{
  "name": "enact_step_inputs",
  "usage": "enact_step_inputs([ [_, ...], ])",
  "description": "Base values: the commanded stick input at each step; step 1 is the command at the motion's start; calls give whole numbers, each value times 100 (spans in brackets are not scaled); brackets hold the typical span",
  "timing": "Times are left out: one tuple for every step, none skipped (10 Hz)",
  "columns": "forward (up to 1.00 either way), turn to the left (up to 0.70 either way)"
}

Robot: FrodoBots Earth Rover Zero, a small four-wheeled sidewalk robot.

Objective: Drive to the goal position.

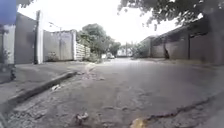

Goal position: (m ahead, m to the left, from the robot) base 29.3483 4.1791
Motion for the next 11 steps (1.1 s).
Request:
enact_step_inputs([
  [100,0],
  [100,0],
  [100,0],
  [100,0],
  [100,0],
  [100,0],
  [100,0],
  [100,0],
  [100,0],
  [100,0],
  [100,0],
])
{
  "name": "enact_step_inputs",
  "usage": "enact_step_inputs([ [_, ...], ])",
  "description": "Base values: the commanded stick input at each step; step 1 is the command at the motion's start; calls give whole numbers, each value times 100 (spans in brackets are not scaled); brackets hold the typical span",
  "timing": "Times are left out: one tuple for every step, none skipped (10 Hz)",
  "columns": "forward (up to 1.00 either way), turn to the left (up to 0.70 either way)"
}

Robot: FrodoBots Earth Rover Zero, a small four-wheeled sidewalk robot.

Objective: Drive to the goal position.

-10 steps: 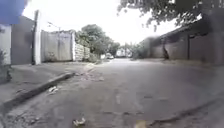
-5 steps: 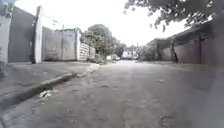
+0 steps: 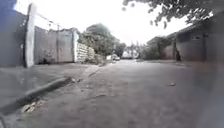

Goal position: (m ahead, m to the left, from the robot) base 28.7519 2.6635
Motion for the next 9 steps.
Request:
enact_step_inputs([
  [100,0],
  [100,0],
  [100,0],
  [100,0],
  [100,-14],
  [100,-40],
  [100,-40],
  [100,-40],
  [100,-40],
])
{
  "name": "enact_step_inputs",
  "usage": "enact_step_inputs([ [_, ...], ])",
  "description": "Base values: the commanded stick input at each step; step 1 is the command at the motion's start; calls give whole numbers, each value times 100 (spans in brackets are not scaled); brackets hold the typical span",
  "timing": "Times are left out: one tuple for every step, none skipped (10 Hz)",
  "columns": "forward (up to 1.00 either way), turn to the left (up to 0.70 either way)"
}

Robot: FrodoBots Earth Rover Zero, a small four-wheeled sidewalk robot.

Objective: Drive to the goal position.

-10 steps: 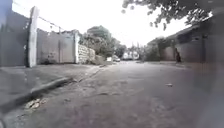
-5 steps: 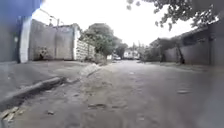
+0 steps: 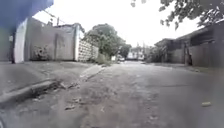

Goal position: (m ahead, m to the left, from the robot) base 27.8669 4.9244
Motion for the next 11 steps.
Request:
enact_step_inputs([
  [100,0],
  [100,0],
  [100,0],
  [100,0],
  [100,0],
  [100,0],
  [100,0],
  [100,0],
  [100,0],
  [100,0],
  [100,-1],
])
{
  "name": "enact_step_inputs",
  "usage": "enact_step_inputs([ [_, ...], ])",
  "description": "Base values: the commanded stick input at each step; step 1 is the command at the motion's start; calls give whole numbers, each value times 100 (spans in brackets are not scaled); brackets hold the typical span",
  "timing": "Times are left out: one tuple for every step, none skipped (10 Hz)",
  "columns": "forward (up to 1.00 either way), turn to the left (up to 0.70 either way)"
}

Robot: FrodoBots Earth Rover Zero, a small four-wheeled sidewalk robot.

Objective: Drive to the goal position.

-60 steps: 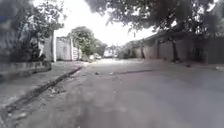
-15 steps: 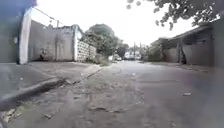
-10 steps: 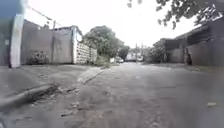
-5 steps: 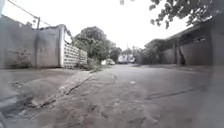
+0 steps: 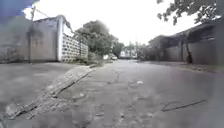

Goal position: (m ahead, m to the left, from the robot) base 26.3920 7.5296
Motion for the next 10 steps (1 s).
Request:
enact_step_inputs([
  [100,-25],
  [100,-38],
  [100,-40],
  [100,-40],
  [100,-40],
  [100,-40],
  [100,-40],
  [100,-25],
  [100,0],
  [100,0],
])
